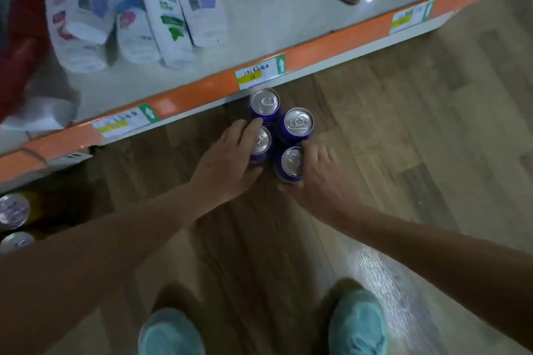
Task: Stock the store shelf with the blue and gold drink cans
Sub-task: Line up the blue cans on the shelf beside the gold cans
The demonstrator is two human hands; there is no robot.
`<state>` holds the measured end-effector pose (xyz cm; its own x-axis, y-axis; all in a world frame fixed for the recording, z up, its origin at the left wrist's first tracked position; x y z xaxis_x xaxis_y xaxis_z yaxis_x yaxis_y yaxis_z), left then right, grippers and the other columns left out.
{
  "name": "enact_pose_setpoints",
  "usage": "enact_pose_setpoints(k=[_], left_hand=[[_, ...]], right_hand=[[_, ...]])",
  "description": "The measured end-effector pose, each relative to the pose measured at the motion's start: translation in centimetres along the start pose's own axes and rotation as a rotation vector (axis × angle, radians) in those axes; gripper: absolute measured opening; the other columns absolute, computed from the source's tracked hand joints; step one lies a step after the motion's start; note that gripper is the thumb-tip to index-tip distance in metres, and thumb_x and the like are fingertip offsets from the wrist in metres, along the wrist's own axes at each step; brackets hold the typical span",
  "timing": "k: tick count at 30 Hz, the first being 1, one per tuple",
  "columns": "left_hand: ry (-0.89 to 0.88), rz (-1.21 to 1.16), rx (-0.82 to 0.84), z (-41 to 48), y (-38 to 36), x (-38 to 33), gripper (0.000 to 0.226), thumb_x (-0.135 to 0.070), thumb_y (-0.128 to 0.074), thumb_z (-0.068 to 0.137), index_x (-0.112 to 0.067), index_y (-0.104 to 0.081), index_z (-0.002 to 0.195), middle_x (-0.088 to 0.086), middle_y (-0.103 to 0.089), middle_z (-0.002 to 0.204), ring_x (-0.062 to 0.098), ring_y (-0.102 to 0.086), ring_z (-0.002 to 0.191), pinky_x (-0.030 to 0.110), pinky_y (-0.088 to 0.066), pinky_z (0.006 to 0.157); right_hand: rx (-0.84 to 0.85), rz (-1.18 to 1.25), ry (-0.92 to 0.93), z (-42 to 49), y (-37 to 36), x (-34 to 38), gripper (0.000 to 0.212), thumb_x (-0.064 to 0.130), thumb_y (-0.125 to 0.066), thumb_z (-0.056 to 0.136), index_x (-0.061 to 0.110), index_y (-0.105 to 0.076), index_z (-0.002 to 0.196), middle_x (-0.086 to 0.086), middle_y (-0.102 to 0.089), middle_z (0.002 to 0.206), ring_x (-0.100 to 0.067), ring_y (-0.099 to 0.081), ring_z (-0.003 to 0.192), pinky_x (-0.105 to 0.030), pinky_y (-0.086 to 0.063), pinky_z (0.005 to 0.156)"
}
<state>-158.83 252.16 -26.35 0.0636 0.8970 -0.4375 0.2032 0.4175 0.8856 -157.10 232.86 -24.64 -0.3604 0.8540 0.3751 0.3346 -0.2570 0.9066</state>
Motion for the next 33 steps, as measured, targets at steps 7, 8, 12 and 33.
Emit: enact_pose_setpoints(k=[7,8,12,33], left_hand=[[0.053,-0.227,-0.128,0.9,-1.9,0.1,0.084,-0.02,-0.083,0.078,-0.02,-0.033,0.145,0.008,-0.045,0.144,0.024,-0.049,0.13,0.039,-0.048,0.105],[0.044,-0.229,-0.122,0.8,-1.8,-0.1,0.084,-0.019,-0.083,0.077,-0.02,-0.033,0.145,0.007,-0.045,0.144,0.024,-0.048,0.13,0.037,-0.047,0.106],[-0.023,-0.238,-0.085,-0.3,0.3,-1.2,0.083,-0.028,-0.083,0.077,-0.022,-0.034,0.144,0.001,-0.049,0.144,0.018,-0.049,0.129,0.037,-0.046,0.106],[0.142,-1.173,-0.435,-1.2,15.4,-3.5,0.061,-0.025,-0.083,0.07,-0.025,-0.053,0.123,-0.003,-0.072,0.104,0.016,-0.072,0.094,0.034,-0.058,0.08]], right_hand=[[-0.036,0.223,-0.108,-0.3,-1.5,-0.2,0.074,0.045,-0.077,0.08,0.02,-0.038,0.138,-0.001,-0.051,0.134,-0.017,-0.05,0.121,-0.032,-0.046,0.098],[-0.046,0.252,-0.113,-0.3,-1.4,-0.1,0.071,0.045,-0.076,0.08,0.022,-0.039,0.136,0.002,-0.052,0.129,-0.015,-0.051,0.118,-0.03,-0.046,0.094],[-0.143,0.318,-0.096,-0.5,0.7,0.2,0.063,0.054,-0.075,0.074,0.028,-0.046,0.123,0.015,-0.05,0.109,-0.009,-0.054,0.1,-0.022,-0.041,0.076],[0.0,1.158,0.031,4.6,13.2,6.9,0.073,0.04,-0.089,0.06,0.019,-0.057,0.121,-0.005,-0.073,0.108,-0.024,-0.072,0.099,-0.042,-0.057,0.087]])
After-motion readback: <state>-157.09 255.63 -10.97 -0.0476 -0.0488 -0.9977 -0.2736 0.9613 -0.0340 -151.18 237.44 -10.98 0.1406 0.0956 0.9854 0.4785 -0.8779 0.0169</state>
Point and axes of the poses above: each hand's wrist, its own z-axis towards the middle knuckle, its own y-axis out of the back of the hand, x = y × z, the point moved 3 cm from there along z, towards the middle knuckle
